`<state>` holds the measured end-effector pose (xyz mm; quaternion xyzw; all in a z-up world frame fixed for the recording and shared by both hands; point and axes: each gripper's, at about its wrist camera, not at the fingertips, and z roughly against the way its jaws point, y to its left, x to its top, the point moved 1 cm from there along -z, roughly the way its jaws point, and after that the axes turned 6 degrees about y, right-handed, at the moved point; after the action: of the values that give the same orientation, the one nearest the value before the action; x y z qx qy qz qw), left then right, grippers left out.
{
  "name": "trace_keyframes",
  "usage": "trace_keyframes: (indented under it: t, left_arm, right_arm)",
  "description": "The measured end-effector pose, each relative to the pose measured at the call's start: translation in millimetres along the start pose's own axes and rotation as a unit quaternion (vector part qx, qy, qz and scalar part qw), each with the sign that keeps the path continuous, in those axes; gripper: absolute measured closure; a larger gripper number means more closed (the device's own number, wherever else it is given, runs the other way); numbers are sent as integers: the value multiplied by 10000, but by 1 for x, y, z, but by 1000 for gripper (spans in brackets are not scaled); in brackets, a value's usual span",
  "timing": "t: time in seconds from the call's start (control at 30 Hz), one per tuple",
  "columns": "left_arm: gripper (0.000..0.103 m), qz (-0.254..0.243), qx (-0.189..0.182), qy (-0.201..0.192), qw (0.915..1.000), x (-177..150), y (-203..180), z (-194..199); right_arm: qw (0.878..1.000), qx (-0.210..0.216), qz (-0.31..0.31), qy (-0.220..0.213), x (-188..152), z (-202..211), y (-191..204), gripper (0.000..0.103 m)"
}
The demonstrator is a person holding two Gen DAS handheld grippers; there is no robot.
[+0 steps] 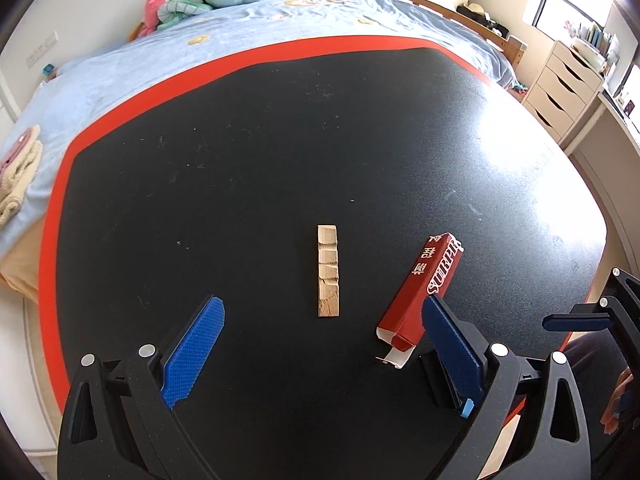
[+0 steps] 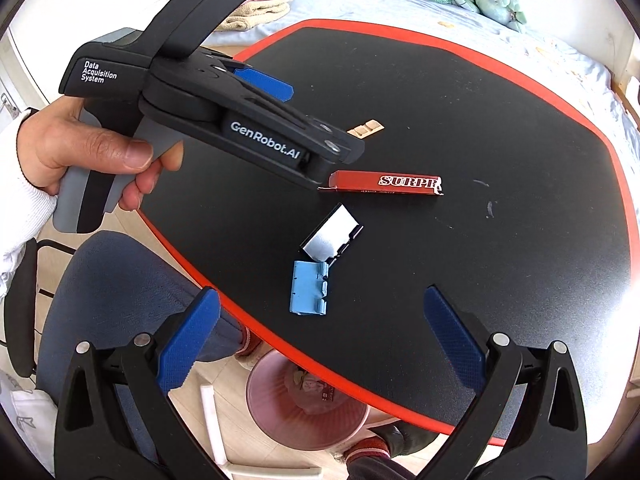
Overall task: Collect trash
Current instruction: 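Grasp the stacked wooden blocks with the left tool while the right tool grasps the blue clip, then carry wooden blocks and blue clip over the wastebasket and open both tools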
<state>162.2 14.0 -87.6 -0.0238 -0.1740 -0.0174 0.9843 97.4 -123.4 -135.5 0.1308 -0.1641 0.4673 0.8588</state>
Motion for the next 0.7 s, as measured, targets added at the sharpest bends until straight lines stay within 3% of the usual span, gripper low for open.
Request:
trace_keyframes:
  t: [0.17, 0.2, 0.27, 0.43, 0.5, 0.57, 0.63, 0.7]
  left_arm:
    - [8, -27, 49, 22, 10000, 1, 0, -10]
    - [10, -39, 52, 17, 10000, 0, 0, -11]
    - [30, -36, 58, 69, 10000, 0, 0, -14]
    - [50, -51, 68, 63, 9999, -4, 3, -14]
    - [63, -15, 43, 44, 10000, -4, 7, -13]
    - [81, 11, -19, 47, 10000, -4, 10, -12]
    - [91, 6, -89, 60, 9999, -5, 11, -11]
    - [91, 2, -124, 49, 9999, -8, 12, -10]
  right_arm:
    - [10000, 21, 96, -4, 3, -7, 2, 4]
    - [9999, 4, 135, -7, 4, -8, 3, 10]
    - [9998, -3, 170, 44, 3, -9, 3, 25]
    - [9998, 66, 175, 98, 1, -12, 2, 54]
    - [9998, 73, 166, 114, -1, -12, 2, 72]
    - [9998, 105, 138, 118, -2, -11, 1, 80]
    - [9998, 122, 122, 117, -4, -11, 0, 83]
    - [9998, 174, 78, 111, -4, -10, -2, 83]
